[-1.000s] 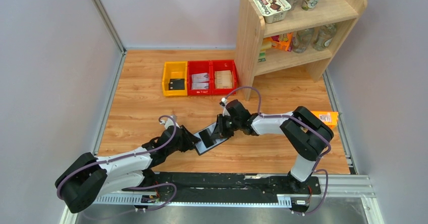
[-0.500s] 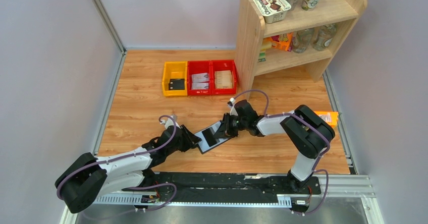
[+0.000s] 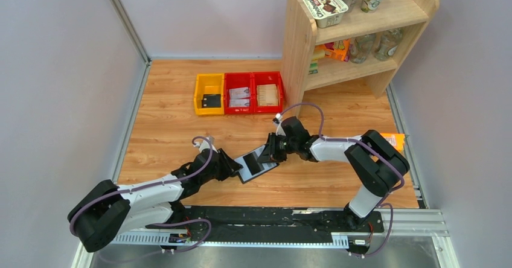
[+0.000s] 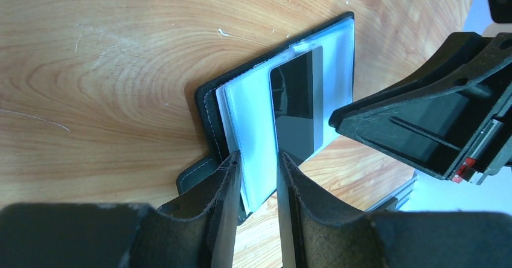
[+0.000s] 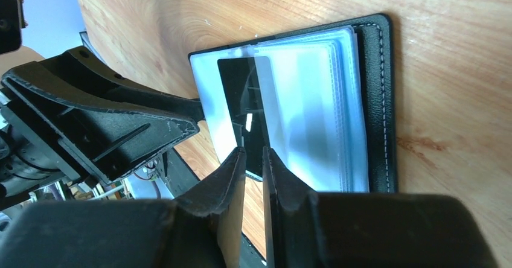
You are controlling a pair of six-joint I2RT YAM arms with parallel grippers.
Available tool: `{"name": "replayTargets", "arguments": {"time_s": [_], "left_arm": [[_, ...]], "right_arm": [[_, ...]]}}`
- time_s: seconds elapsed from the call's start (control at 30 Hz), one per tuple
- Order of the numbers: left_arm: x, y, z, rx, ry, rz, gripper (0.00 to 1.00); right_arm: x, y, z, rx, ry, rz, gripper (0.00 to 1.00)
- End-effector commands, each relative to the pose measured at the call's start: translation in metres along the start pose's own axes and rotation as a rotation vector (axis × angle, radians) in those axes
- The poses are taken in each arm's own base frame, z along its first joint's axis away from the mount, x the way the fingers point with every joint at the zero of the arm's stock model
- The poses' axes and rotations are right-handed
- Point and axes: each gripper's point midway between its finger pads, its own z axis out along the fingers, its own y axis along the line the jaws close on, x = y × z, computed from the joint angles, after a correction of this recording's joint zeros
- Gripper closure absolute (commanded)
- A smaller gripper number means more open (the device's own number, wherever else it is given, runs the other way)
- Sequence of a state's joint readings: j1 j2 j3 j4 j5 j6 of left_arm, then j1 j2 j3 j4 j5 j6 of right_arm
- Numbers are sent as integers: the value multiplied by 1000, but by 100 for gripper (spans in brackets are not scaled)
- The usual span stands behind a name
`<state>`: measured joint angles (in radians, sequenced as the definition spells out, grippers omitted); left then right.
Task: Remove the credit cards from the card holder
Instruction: Remove the credit card from the card holder.
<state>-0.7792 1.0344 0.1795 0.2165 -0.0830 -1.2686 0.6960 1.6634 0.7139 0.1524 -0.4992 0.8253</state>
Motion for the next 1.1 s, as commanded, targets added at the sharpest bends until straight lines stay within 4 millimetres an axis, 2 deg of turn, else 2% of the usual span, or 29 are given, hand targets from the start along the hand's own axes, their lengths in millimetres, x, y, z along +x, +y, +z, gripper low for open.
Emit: {"name": "replayTargets", "arguments": {"time_s": [0.0, 0.17, 0.47, 0.63, 0.77, 0.9, 1.07], "left_arm": [[-5, -25, 1, 70, -6, 20, 64], [-5, -25, 2, 68, -2, 23, 64], [-4, -31, 3, 84, 8, 32, 64], [-2, -34, 5, 85, 24, 42, 64], [-2, -35, 5, 87, 24, 42, 64], [-2, -38, 4, 95, 28, 47, 64], [-4, -45, 4, 109, 30, 59, 64]], "right_arm": [[-2, -15, 5, 43, -9, 7, 82], [6, -34, 4, 54, -15, 79, 82], [2, -45, -1, 56, -28, 141, 82], [-1, -33, -6, -23, -35, 151, 80], [-14, -15, -17, -40, -64, 89, 79], [-25, -5, -25, -19, -91, 38, 79], [-28, -9, -25, 7, -103, 34, 79]]}}
